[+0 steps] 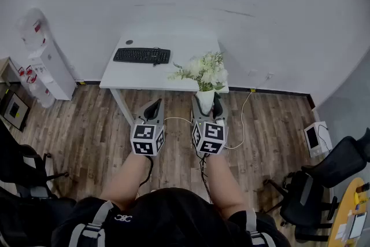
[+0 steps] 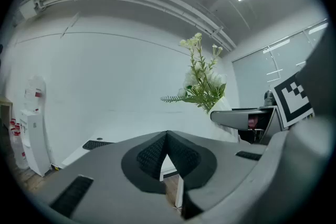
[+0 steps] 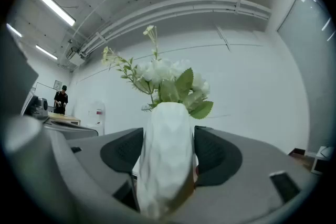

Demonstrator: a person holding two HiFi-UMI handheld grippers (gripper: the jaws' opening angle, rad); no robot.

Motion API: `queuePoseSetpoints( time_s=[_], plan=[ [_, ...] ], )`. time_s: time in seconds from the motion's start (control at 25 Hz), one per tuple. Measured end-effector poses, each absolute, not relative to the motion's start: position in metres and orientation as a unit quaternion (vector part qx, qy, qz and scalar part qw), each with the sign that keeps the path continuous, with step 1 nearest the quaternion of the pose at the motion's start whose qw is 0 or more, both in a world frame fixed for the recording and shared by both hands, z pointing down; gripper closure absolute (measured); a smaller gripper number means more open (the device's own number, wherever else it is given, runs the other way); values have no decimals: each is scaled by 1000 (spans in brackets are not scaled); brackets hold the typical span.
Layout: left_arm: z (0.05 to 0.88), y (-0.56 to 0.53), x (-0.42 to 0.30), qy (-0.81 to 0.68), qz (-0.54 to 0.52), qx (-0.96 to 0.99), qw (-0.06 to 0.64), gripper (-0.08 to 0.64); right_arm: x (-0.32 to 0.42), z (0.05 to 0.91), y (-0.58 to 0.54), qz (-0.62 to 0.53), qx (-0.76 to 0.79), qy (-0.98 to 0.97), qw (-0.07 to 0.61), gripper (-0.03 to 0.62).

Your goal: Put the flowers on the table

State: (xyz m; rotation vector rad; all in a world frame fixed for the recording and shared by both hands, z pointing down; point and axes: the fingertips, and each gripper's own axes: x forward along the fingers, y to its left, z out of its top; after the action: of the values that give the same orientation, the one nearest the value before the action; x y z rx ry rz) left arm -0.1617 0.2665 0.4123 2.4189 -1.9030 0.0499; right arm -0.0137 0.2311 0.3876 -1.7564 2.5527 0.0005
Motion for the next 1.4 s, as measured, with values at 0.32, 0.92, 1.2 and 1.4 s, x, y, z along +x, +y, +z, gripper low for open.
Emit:
queuePoseSetpoints(
  time_s=[0.32,0.92,1.2,1.4],
  plan=[
    [412,275,-152,-616,27,787,21,558,-1,388,239,1,-571,820,30,276],
    [421,266,-95,-621,36,783,26,558,56,390,234,10,-564,826,30,276],
    [422,259,-67,-628,25,777,23,558,85,395,223,11,-555,831,33,275],
    [422,249,-61,-627,24,778,18,558,90,392,217,16,-551,833,45,275]
  ],
)
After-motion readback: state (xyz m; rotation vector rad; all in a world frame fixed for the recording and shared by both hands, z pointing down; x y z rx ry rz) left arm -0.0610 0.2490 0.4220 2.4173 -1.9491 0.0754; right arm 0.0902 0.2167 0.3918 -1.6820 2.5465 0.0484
